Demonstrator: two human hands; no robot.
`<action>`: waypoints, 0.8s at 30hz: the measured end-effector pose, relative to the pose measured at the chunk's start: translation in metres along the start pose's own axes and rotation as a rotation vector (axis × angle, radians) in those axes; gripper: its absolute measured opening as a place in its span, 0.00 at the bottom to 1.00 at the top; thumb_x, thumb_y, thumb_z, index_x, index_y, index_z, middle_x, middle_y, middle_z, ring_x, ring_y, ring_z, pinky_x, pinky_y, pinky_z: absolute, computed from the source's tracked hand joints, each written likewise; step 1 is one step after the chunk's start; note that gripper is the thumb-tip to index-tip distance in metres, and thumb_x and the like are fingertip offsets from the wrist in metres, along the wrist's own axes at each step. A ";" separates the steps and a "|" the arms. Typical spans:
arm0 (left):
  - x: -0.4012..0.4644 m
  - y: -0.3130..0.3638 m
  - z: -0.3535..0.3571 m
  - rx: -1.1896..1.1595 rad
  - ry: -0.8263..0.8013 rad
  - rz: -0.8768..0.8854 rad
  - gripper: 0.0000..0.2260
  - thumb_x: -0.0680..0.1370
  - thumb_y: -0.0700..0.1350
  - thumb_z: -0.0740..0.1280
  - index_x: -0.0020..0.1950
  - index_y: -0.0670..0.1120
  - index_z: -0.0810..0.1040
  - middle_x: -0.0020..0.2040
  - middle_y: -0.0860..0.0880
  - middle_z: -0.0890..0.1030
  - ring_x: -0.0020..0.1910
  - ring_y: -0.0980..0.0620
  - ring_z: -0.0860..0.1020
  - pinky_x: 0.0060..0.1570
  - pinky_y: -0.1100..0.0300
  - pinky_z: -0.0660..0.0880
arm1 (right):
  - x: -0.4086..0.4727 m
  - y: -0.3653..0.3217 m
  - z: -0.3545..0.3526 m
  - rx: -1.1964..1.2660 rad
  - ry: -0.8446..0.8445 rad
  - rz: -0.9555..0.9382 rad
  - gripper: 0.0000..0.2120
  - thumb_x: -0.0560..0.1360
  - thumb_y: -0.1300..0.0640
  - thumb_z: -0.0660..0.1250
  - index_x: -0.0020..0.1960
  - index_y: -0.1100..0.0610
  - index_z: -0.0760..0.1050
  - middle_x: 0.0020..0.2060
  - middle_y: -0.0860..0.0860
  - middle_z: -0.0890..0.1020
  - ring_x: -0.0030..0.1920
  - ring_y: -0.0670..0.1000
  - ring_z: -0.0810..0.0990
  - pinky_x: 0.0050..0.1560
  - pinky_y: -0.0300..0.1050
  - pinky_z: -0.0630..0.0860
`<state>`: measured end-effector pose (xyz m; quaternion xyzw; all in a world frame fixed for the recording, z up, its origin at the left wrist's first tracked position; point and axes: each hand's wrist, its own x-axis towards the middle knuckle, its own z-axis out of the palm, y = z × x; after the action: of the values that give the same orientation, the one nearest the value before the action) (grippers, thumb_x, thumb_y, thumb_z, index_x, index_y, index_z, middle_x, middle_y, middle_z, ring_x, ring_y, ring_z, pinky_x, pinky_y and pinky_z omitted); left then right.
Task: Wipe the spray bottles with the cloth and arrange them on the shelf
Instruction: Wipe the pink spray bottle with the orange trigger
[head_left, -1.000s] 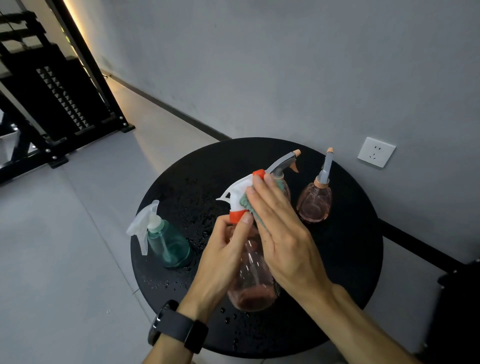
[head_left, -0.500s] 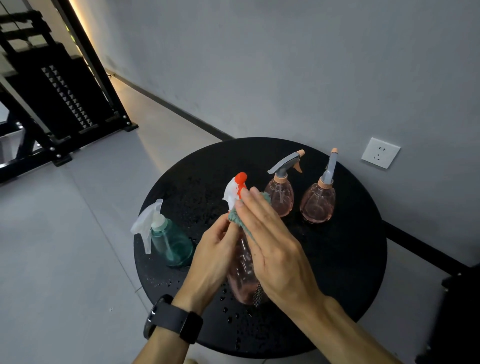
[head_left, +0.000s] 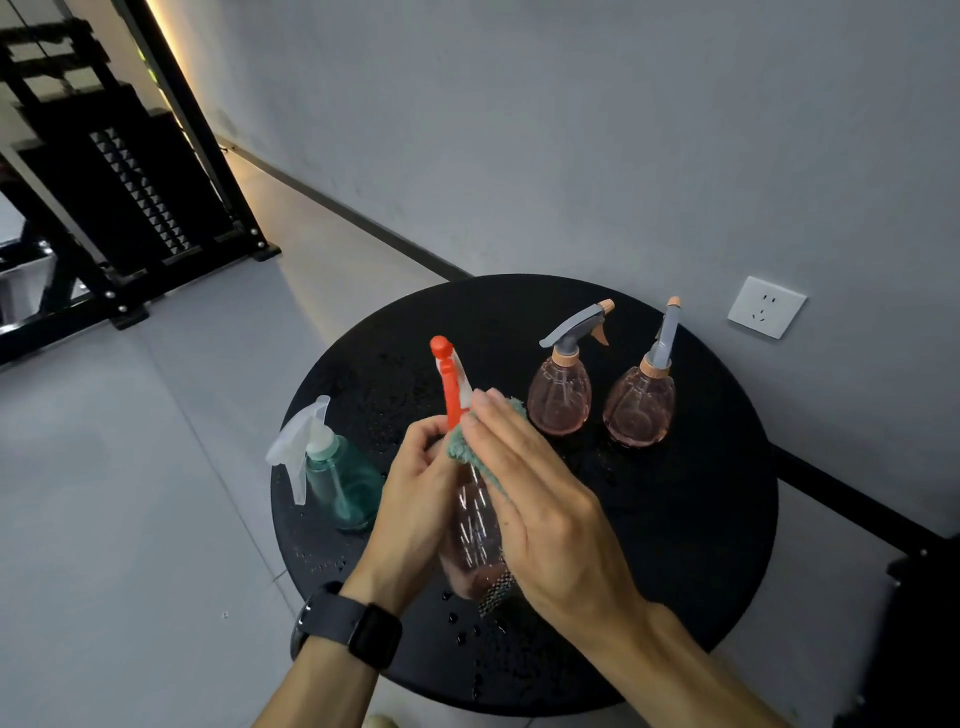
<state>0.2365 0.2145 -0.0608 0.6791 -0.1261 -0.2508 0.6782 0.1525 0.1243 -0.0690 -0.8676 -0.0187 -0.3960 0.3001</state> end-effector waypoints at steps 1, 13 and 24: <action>0.001 0.001 0.000 -0.036 -0.026 -0.017 0.08 0.80 0.45 0.65 0.58 0.45 0.78 0.43 0.48 0.84 0.41 0.52 0.83 0.38 0.60 0.80 | 0.001 0.000 -0.001 0.000 0.024 0.009 0.20 0.78 0.70 0.61 0.69 0.67 0.69 0.71 0.58 0.69 0.74 0.53 0.65 0.72 0.46 0.65; -0.006 -0.001 0.007 -0.370 -0.437 -0.177 0.13 0.79 0.43 0.62 0.56 0.36 0.80 0.50 0.34 0.80 0.49 0.38 0.79 0.52 0.46 0.76 | 0.022 0.008 -0.018 -0.016 -0.010 0.047 0.20 0.79 0.71 0.60 0.71 0.65 0.68 0.72 0.56 0.68 0.76 0.51 0.61 0.74 0.43 0.62; -0.005 0.001 0.001 -0.564 -0.554 -0.139 0.14 0.64 0.48 0.79 0.43 0.40 0.84 0.40 0.39 0.84 0.38 0.43 0.84 0.40 0.51 0.81 | 0.014 0.018 -0.023 0.037 -0.132 -0.044 0.19 0.79 0.69 0.61 0.70 0.65 0.70 0.72 0.55 0.69 0.75 0.51 0.63 0.72 0.48 0.65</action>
<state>0.2322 0.2164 -0.0591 0.3800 -0.1841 -0.4946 0.7596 0.1514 0.0940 -0.0571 -0.8855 -0.0650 -0.3442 0.3054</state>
